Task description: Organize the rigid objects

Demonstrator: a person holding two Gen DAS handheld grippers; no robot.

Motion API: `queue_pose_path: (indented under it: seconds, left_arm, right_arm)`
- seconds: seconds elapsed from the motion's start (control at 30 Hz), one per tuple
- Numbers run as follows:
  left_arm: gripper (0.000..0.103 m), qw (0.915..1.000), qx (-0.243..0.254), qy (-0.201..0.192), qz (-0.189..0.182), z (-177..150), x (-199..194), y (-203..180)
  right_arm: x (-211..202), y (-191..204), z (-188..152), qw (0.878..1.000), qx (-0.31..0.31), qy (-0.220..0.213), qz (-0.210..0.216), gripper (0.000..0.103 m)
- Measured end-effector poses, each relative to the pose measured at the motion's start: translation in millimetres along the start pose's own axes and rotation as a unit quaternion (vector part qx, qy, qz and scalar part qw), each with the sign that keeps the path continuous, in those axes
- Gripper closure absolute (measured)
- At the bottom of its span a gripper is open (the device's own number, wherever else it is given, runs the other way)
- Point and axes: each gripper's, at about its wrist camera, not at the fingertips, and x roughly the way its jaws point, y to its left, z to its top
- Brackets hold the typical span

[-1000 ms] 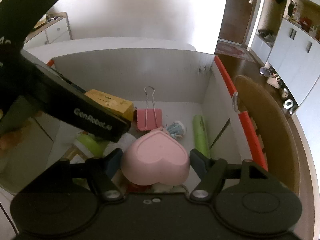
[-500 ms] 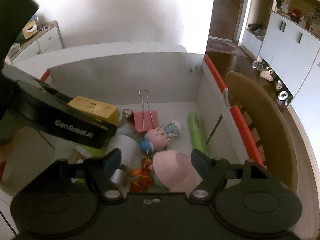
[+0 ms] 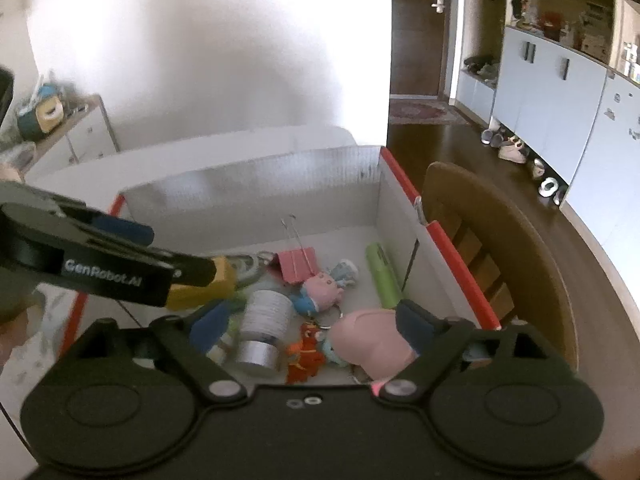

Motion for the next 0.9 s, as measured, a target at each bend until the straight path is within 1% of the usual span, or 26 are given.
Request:
queue_pose_path:
  seconds: [0.3, 0.33, 0.37, 0.6, 0.77, 0.83, 0.87, 0.9]
  left_arm:
    - [0.027, 0.9988, 0.006, -0.039, -0.029, -16.8, -44.0, 13.8]
    - [0.026, 0.9985, 0.006, -0.043, -0.033, -18.7, -46.9, 15.1]
    - [0.022, 0.9982, 0.005, -0.047, -0.037, -20.9, -52.1, 16.9]
    - [0.02, 0.9958, 0.016, -0.079, -0.044, -37.7, -89.6, 23.5]
    - [0.019, 0.9943, 0.017, -0.087, -0.058, -49.7, -109.0, 27.3]
    - [0.013, 0.9942, 0.014, -0.088, -0.061, -55.6, -115.8, 29.4]
    - [0.007, 0.9939, 0.016, -0.09, -0.062, -58.7, -119.5, 29.5]
    - [0.003, 0.9935, 0.018, -0.094, -0.061, -62.0, -123.3, 30.1]
  right_arm:
    - [-42.5, 12.7, -1.0, 0.998, 0.035, -0.046, 0.002, 0.003]
    - [-47.5, 15.0, -1.7, 0.998, 0.038, -0.052, 0.003, 0.002]
    - [-51.6, 16.4, -2.3, 0.998, 0.04, -0.057, 0.005, 0.001]
    - [-78.4, 32.9, -10.2, 0.994, 0.054, -0.092, 0.019, 0.0]
    - [-96.0, 43.8, -17.6, 0.992, 0.059, -0.111, 0.019, 0.0]
    - [-101.8, 48.1, -20.6, 0.991, 0.063, -0.117, 0.02, 0.0]
    - [-104.5, 49.2, -21.8, 0.99, 0.066, -0.12, 0.019, 0.0]
    - [-107.6, 50.2, -23.3, 0.99, 0.069, -0.122, 0.019, 0.0]
